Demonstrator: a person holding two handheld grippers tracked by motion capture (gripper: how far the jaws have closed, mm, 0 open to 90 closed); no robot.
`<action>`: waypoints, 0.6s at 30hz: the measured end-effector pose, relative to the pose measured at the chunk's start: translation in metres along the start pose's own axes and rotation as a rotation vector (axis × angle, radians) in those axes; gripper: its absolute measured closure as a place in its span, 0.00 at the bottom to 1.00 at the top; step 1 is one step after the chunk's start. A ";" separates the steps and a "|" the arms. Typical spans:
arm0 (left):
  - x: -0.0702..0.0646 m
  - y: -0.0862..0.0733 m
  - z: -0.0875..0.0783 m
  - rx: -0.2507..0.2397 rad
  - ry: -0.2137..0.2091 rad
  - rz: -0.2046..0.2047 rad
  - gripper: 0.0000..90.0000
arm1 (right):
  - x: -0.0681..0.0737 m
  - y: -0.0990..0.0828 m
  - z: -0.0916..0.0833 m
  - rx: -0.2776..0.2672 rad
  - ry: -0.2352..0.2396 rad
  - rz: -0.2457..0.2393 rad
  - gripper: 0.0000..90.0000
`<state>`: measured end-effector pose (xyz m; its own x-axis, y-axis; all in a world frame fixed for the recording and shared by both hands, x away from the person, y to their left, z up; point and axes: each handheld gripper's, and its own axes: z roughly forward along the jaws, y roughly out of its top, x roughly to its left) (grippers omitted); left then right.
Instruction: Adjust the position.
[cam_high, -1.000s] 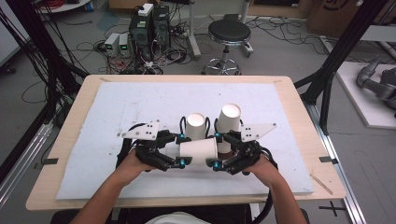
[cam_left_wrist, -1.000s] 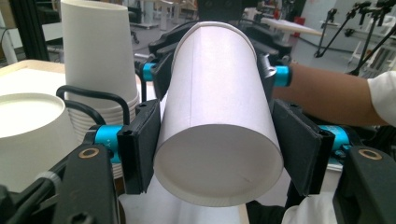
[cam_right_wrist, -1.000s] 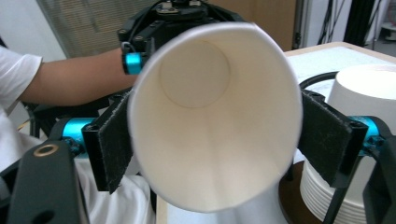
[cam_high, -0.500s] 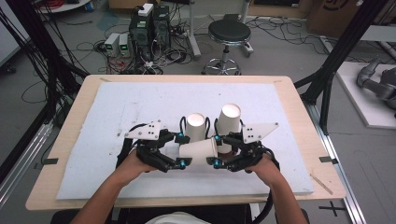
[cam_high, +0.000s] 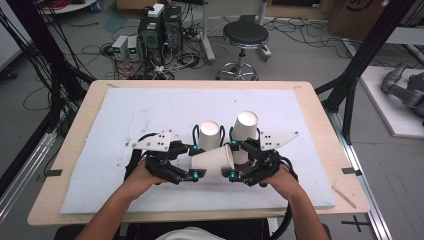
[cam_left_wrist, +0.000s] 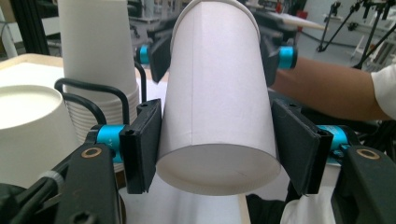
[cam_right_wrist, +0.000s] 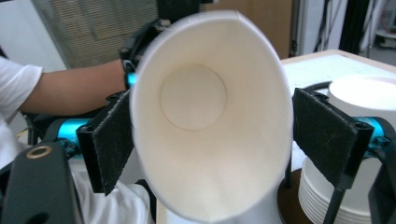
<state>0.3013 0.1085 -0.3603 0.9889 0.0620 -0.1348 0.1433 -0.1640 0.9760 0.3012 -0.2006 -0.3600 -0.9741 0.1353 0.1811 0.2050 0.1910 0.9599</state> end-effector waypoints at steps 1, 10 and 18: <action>0.000 0.000 0.000 -0.002 0.000 0.002 0.40 | 0.000 0.000 0.001 0.001 0.001 0.006 0.19; -0.001 -0.003 0.005 0.033 0.004 -0.015 0.40 | 0.001 0.002 0.002 0.023 0.040 -0.044 0.41; -0.003 -0.005 0.010 0.077 -0.012 0.009 0.39 | 0.002 0.005 0.002 0.056 0.045 -0.060 0.43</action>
<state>0.2984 0.0989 -0.3671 0.9906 0.0480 -0.1284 0.1363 -0.2395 0.9613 0.3000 -0.1976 -0.3549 -0.9878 0.0787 0.1345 0.1503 0.2518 0.9560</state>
